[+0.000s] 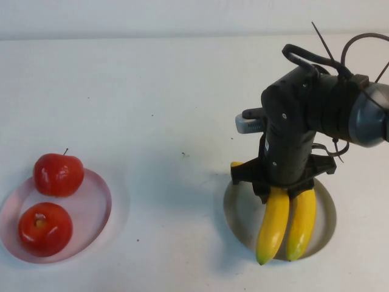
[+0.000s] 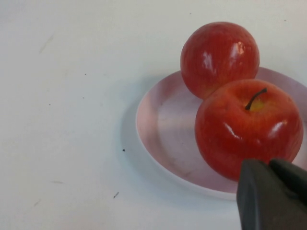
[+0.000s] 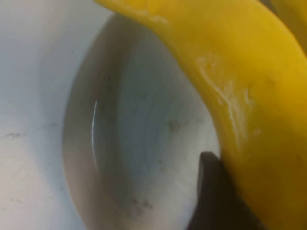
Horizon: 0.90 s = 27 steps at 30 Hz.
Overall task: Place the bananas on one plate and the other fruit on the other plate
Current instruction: Put another type of fruit in the right plate
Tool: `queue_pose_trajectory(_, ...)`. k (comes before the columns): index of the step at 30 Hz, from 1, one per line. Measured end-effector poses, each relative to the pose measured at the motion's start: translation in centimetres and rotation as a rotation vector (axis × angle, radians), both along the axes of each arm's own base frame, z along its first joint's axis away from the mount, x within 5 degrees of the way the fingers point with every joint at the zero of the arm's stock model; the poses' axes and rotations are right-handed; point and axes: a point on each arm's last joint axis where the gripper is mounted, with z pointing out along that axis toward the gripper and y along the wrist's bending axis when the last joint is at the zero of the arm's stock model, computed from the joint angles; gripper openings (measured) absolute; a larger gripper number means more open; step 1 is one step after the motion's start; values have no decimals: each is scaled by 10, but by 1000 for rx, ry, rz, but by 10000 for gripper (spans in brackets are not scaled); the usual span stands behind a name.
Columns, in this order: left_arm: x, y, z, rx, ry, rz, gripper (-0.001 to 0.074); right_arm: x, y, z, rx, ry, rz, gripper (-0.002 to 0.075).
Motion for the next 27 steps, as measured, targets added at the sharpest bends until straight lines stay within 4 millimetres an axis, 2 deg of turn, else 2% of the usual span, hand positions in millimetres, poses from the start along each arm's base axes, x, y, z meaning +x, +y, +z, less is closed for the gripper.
queue_pose_trajectory(5, 0, 0, 0, 0, 0, 0, 4, -1, -1, -1, -9, 10, -2, 314)
queue_pose_trajectory(12, 0, 0, 0, 0, 0, 0, 4, -2, -3, -1, -35, 30, -3, 364)
queue_pose_trajectory(20, 0, 0, 0, 0, 0, 0, 4, -3, -4, 1, -38, 33, -5, 370)
queue_pose_trajectory(22, 0, 0, 0, 0, 0, 0, 4, -6, -5, 7, -32, 28, -6, 365)
queue_pose_trajectory(24, 0, 0, 0, 0, 0, 0, 4, -10, -9, 22, -15, 7, -9, 344)
queue_pose_trajectory(27, 0, 0, 0, 0, 0, 0, 4, -20, -15, 48, 18, -36, 23, 264)
